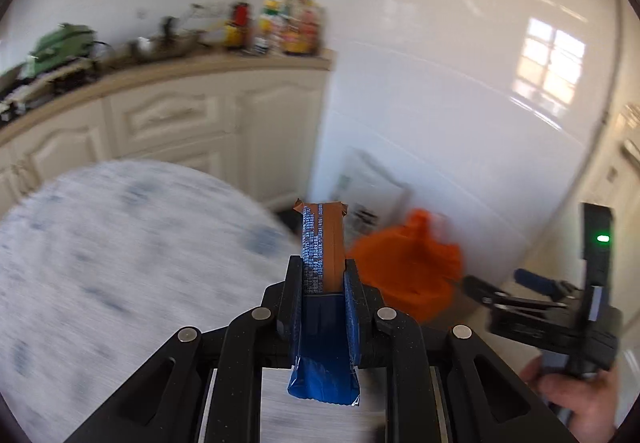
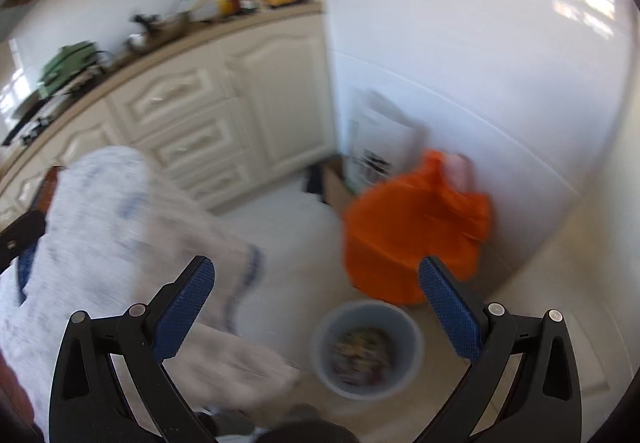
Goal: Collect trash
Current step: 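Carry the blue packet down into the bin and open the left tool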
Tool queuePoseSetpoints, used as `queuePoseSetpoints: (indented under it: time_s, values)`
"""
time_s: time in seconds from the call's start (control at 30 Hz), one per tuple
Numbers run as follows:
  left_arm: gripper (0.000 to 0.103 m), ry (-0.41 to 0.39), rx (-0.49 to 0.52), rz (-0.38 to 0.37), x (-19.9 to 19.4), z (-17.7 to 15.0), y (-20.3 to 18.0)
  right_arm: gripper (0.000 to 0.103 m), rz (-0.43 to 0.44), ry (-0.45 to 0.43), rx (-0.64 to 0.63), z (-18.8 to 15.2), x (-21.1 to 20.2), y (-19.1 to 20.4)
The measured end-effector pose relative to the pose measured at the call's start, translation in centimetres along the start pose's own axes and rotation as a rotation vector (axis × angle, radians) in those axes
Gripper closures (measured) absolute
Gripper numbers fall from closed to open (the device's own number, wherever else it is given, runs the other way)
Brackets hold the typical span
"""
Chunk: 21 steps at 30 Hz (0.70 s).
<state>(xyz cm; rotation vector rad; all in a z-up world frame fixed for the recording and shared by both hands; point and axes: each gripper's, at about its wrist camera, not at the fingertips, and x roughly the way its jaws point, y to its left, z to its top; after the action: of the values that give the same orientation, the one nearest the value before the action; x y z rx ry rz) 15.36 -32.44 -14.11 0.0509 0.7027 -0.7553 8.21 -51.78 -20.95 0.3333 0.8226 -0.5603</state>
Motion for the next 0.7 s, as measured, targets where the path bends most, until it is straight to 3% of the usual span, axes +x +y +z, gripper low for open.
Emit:
queuePoseSetpoints:
  time_s: [0.2,0.37,0.57,0.7]
  values:
    - [0.089,0.097,0.045,-0.109,5.3,-3.2,-6.1,0.0,-0.071,0.029,0.072,-2.7,1.4,-7.0]
    - [0.088,0.198,0.114,-0.128,11.2,-6.5,-9.3,0.0,-0.111,0.078,0.117,-5.2,4.8,-11.3]
    - [0.088,0.305,0.183,-0.128,19.8,-11.0,-10.4,0.0,-0.131,0.2,0.132,-9.6,12.7,-14.4]
    - [0.088,0.379,0.169,-0.081,25.2,-13.5,-9.4,0.0,-0.113,0.322,0.137,-13.4,19.4,-15.4]
